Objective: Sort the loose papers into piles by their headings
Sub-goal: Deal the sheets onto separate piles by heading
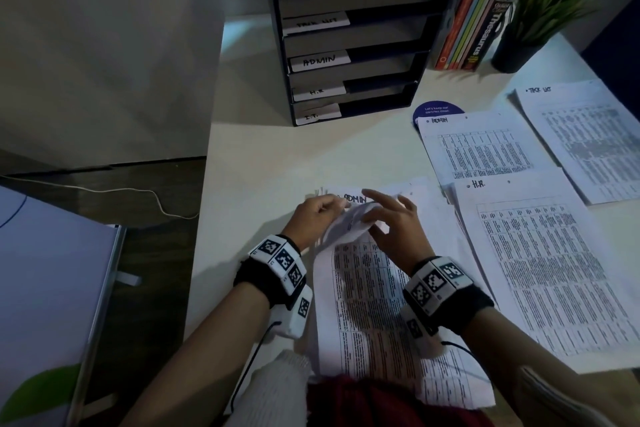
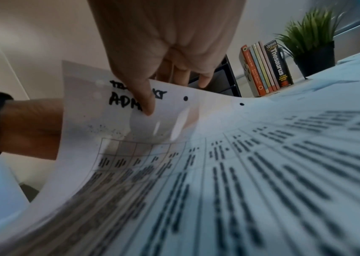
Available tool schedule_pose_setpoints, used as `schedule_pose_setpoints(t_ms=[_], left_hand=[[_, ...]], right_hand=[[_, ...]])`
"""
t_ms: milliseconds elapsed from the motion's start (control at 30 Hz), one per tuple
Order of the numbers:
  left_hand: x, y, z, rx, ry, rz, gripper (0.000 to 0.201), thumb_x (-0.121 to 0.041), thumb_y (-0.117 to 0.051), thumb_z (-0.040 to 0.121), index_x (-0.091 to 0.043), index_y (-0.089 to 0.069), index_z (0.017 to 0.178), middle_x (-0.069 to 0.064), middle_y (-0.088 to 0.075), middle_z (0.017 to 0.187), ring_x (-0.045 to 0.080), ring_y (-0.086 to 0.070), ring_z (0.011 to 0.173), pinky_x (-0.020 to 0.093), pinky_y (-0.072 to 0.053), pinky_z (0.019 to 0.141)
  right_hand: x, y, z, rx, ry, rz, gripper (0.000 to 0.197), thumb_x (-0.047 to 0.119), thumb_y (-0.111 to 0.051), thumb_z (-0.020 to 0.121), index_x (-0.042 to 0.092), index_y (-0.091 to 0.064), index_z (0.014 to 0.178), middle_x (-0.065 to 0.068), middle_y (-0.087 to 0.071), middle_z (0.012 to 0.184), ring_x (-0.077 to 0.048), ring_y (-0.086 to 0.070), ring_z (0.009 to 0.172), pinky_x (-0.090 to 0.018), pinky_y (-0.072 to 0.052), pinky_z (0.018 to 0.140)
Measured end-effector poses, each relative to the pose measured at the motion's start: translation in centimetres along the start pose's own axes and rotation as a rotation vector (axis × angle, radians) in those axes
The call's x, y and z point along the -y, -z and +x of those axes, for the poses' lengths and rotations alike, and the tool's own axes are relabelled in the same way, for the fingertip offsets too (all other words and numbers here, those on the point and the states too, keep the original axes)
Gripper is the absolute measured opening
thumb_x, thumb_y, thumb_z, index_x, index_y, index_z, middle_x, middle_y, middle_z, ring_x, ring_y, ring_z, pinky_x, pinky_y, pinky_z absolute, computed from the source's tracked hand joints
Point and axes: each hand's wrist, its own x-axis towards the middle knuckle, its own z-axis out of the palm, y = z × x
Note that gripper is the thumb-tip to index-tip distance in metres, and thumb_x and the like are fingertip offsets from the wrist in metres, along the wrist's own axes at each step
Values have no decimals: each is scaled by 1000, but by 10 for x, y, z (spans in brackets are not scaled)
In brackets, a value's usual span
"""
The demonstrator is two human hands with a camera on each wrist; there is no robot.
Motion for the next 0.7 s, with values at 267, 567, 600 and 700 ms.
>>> schedule_pose_setpoints(t_ms=[267,567,600,700], left_hand=[[3,0,-4,31,18,-58,32,-22,-59,87,-2,-64,112,2,-62,112,15,-57,99,25,-44,90],[13,0,-5,-184,31,28,18,-14,-60,88,-1,-70,96,12,-70,96,18,-61,86,33,-49,87],[12,-1,-5,-195,29,21,21,-15,-56,90,0,-69,98,10,-68,103,19,-61,93,33,-49,90],[11,-2,-3,-129,86,-98,38,-36,-39,97,-7,-64,100,8,-57,129,21,-52,120,26,-40,96]], right_hand=[[-4,2,-7,11,-80,55,20,-13,-70,65,4,-69,76,-17,-50,134,-21,-59,110,-53,-27,102],[-1,9,20,45,-190,-57,9,17,-65,85,11,-71,88,-1,-65,117,-18,-61,96,-28,-18,80],[-2,11,27,74,-233,-91,11,16,-61,88,11,-70,90,0,-65,115,-19,-60,97,-27,-15,76],[-7,11,44,182,-330,-132,16,13,-54,91,7,-68,93,-4,-64,109,-25,-57,99,-29,-22,76]])
